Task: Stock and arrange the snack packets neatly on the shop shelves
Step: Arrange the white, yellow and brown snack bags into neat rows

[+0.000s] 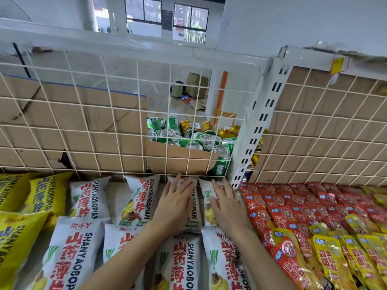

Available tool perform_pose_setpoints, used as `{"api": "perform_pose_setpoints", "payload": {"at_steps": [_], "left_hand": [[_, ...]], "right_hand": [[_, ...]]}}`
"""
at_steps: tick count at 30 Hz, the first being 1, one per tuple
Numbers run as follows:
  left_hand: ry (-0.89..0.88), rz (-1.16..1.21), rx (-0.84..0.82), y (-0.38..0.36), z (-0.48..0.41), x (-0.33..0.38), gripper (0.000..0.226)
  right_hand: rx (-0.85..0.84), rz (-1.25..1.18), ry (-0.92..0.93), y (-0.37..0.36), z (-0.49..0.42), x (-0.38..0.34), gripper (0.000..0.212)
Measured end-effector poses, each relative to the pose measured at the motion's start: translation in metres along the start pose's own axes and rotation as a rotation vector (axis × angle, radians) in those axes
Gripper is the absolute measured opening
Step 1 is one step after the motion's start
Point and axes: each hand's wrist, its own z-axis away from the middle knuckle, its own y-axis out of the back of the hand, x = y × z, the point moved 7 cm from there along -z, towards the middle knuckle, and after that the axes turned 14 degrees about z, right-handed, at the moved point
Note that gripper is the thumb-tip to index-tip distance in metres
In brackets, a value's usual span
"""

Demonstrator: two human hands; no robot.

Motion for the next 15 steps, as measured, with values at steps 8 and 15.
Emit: {"api": "perform_pose_setpoints", "payload": {"at_steps": [8,15], "left_hand": [[-0.019,-0.047,-0.194,-0.009,-0.002,0.002,0.088],[0.002,-0.007,-0.334,-0.009,0.000,0.000,0.085]], "right_hand": [[-0.088,0.180,0.070,-0.004,-0.015,-0.003,0.053],[-0.088,0.132,0.040,-0.005,-0.013,-0.002,0.050]]}}
